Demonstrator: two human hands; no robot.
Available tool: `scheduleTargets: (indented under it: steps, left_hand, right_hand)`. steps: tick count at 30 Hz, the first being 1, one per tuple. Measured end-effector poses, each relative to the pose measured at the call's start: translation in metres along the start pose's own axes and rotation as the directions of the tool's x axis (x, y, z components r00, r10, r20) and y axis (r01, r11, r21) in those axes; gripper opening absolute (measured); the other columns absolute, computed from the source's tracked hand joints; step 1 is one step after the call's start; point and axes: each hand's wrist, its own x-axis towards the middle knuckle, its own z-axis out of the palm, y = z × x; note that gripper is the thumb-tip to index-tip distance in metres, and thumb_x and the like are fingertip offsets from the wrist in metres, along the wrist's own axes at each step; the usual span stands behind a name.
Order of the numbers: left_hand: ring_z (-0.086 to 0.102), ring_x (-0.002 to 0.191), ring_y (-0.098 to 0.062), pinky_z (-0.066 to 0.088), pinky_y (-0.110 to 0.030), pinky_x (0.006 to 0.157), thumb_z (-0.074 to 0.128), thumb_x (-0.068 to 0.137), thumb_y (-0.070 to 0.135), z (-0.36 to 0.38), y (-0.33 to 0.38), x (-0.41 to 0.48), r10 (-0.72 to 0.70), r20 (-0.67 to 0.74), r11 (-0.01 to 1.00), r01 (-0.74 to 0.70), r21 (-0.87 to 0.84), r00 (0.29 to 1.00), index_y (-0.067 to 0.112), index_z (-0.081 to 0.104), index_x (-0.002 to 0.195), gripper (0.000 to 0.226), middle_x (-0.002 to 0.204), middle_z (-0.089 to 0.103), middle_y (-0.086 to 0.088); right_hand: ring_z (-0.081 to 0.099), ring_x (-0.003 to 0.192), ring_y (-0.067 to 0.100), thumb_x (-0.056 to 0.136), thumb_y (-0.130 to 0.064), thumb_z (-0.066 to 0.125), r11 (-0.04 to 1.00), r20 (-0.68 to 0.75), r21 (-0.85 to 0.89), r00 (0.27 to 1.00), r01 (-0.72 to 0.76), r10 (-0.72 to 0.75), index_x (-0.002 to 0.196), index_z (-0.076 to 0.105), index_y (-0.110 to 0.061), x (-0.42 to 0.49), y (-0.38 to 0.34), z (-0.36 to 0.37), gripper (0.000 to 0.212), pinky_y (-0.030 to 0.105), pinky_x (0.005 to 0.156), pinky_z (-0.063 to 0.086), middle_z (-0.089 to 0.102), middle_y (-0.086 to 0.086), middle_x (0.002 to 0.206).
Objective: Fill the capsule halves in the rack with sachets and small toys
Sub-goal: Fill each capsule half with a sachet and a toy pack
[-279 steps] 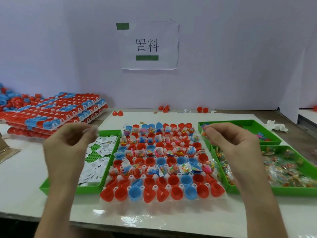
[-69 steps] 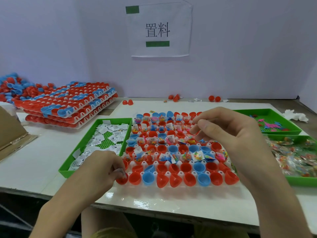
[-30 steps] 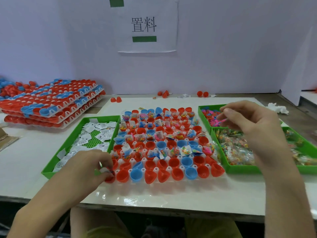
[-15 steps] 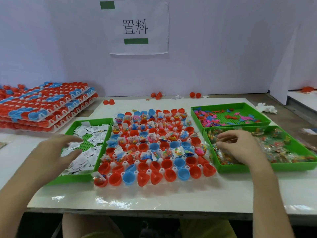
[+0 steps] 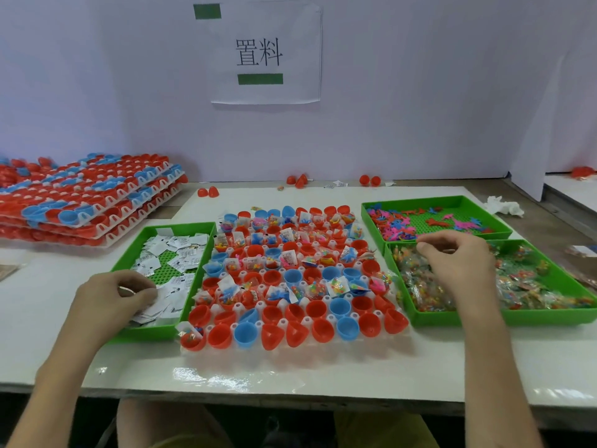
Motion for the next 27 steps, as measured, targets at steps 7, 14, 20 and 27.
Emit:
scheduleTargets:
  steps: [7, 14, 20, 27]
  left_hand:
    - [0.066, 0.063, -0.002, 0.057, -0.021, 0.060, 0.075, 0.086, 0.032, -0.004, -0.002, -0.006, -0.194, -0.386, 0.887, -0.006, -0.461, 0.902, 0.030, 0.060, 0.082, 0.015, 0.094, 0.071, -0.007]
    - [0.073, 0.084, -0.009, 0.059, -0.020, 0.078, 0.076, 0.082, 0.028, -0.006, 0.090, -0.057, -0.031, -0.432, 0.702, -0.288, -0.651, 0.901, 0.034, 0.065, 0.089, 0.015, 0.094, 0.074, 0.002]
    - [0.074, 0.073, -0.010, 0.055, -0.013, 0.065, 0.074, 0.080, 0.024, 0.031, 0.183, -0.111, 0.185, -0.247, 0.513, -0.308, -0.801, 0.951, 0.026, 0.076, 0.090, 0.010, 0.080, 0.077, 0.005]
    - [0.076, 0.087, -0.020, 0.059, -0.023, 0.073, 0.063, 0.082, 0.033, 0.048, 0.201, -0.128, 0.297, 0.116, 0.316, 0.017, -0.949, 0.948, 0.026, 0.079, 0.100, 0.025, 0.091, 0.078, -0.004]
  right_hand:
    - [0.060, 0.069, 0.005, 0.090, -0.019, 0.072, 0.993, -0.058, 0.096, 0.996, 0.068, -0.063, 0.099, 0.078, -0.024, -0.003, -0.009, 0.000, 0.012, 0.021, 0.058, 0.043, 0.073, -0.008, 0.088]
    - [0.071, 0.079, 0.008, 0.082, -0.018, 0.079, 0.890, 0.046, 0.435, 0.984, 0.135, -0.171, 0.087, 0.077, -0.030, -0.024, -0.055, -0.012, 0.013, 0.021, 0.070, 0.055, 0.076, -0.009, 0.083]
    - [0.072, 0.068, 0.015, 0.070, -0.027, 0.086, 0.764, 0.320, 0.605, 0.810, 0.225, -0.492, 0.091, 0.077, -0.029, -0.068, -0.110, -0.018, 0.023, 0.020, 0.065, 0.058, 0.077, -0.003, 0.083]
    - [0.071, 0.067, 0.019, 0.079, -0.001, 0.080, 0.765, 0.311, 0.548, 0.766, 0.340, -0.563, 0.092, 0.077, -0.020, -0.072, -0.117, -0.023, 0.023, 0.033, 0.067, 0.061, 0.075, -0.001, 0.080]
